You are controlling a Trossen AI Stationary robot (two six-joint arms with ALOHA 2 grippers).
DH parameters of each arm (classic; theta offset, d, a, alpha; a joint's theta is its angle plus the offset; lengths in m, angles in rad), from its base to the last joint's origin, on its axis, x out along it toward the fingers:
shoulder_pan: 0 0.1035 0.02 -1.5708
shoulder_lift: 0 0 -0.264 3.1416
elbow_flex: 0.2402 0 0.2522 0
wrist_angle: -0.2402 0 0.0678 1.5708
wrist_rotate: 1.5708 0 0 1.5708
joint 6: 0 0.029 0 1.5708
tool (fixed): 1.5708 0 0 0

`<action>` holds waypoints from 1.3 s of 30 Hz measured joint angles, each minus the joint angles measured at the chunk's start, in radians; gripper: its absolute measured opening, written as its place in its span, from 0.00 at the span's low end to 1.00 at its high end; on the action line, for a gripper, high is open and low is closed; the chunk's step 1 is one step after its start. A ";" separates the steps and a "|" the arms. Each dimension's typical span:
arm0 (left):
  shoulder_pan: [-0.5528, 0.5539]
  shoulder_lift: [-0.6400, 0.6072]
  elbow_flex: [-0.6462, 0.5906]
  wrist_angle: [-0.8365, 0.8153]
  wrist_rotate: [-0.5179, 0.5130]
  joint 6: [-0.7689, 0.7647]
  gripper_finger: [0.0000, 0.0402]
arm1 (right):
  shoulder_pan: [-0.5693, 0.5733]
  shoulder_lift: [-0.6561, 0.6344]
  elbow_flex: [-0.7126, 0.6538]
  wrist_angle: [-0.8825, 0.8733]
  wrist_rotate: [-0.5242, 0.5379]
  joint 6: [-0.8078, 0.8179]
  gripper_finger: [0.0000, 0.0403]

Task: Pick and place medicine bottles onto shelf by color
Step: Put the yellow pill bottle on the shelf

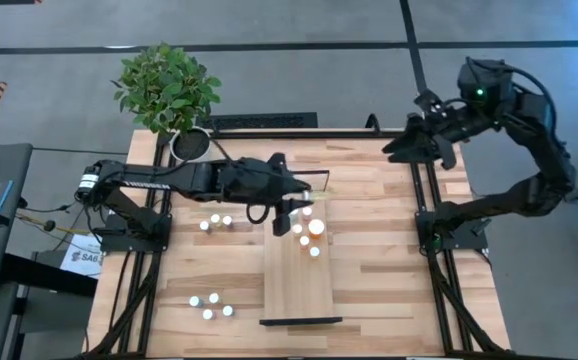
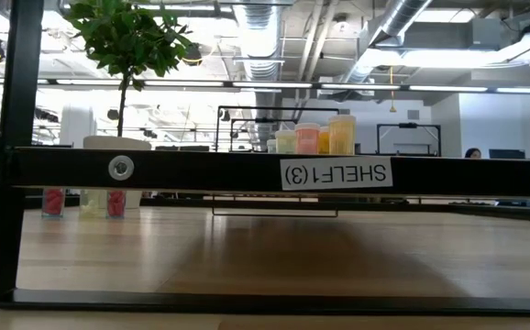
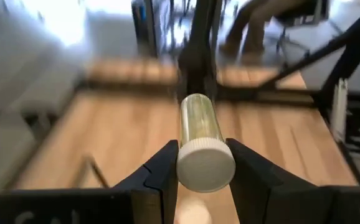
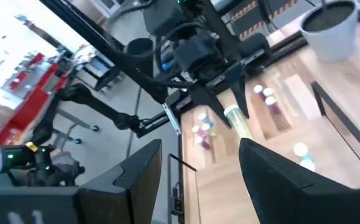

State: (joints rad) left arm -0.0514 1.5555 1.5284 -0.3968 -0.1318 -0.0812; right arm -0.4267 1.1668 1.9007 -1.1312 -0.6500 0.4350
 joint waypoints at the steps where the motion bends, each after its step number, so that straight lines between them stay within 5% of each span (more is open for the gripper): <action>1: 0.005 0.000 0.000 -0.052 0.013 -0.056 0.24 | 0.000 -0.008 0.000 -0.015 0.006 -0.002 0.58; 9: 0.062 0.000 0.000 -0.434 0.099 -0.377 0.24 | 0.000 -0.043 0.000 -0.087 0.074 -0.046 0.58; 21: 0.095 0.095 0.000 -0.610 0.203 -0.611 0.24 | -0.001 -0.065 0.000 -0.144 0.098 -0.110 0.58; 32: 0.118 0.248 -0.001 -0.644 0.224 -0.594 0.24 | 0.000 -0.148 0.000 -0.207 0.551 -0.307 0.58; 39: 0.143 0.274 0.000 -0.637 0.157 -0.602 0.24 | 0.000 -0.147 -0.008 -0.257 0.714 -0.345 0.58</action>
State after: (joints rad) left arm 0.0917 1.8298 1.5287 -1.0334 0.0248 -0.6830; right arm -0.4270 1.0195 1.8923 -1.3885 0.0640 0.0896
